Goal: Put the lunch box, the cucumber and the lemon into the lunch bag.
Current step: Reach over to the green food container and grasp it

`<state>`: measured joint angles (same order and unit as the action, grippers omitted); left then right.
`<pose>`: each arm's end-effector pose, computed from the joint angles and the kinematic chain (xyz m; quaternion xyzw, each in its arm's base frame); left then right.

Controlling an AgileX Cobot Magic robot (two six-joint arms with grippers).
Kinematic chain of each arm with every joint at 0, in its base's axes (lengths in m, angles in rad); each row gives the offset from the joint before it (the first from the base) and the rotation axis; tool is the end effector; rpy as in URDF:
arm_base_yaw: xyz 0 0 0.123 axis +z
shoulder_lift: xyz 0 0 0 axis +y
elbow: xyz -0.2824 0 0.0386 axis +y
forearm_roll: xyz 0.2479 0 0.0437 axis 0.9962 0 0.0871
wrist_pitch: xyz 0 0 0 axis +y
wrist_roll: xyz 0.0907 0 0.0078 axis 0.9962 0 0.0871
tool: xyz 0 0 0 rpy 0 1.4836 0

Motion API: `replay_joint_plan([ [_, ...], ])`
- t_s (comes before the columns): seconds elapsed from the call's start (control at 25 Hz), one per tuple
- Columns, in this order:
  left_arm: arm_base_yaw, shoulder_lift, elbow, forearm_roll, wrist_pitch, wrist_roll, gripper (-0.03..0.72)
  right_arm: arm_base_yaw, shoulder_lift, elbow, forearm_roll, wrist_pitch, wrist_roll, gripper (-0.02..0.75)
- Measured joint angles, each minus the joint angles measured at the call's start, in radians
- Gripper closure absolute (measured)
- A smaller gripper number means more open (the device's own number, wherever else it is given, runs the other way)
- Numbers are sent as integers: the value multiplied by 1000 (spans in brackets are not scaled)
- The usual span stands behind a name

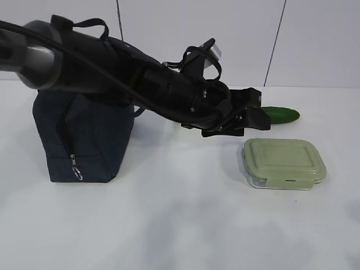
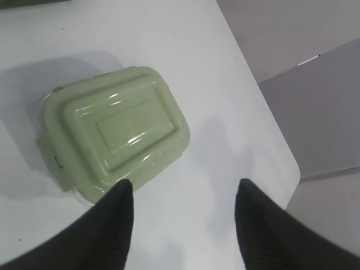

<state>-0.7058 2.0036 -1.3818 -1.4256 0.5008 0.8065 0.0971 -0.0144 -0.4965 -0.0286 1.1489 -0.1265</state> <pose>0.3112 -0.3222 0.2082 0.1586 0.8534 -0.4439 0.2227 -0.0103 -0.0034 0.2691 -0.0961 0.8673 -0.0214 0.4879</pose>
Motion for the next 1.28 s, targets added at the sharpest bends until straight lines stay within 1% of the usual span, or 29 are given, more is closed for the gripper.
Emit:
replay_joint_plan([
  [0.12,0,49,-35,-14,10,0,282,0,0,0,0,0,0,498],
  [0.28,0,94,-46,-78,10,0,283,0,0,0,0,0,0,498],
  [0.4,4,117,-48,-148,10,0,283,0,0,0,0,-4,0,498],
  [0.52,17,139,-49,-174,10,-7,279,0,0,0,0,-8,0,498],
  [0.6,28,154,-49,-177,13,-28,261,0,0,0,0,-8,0,498],
  [0.72,48,175,-49,-185,25,-45,212,0,0,0,0,-8,0,498],
  [0.8,56,190,-49,-212,25,-49,195,0,0,0,0,-8,0,498],
  [1.16,56,274,-51,-301,46,-53,183,0,0,0,0,-10,0,498],
  [1.28,56,290,-55,-314,48,-53,183,0,0,0,0,-10,0,498],
])
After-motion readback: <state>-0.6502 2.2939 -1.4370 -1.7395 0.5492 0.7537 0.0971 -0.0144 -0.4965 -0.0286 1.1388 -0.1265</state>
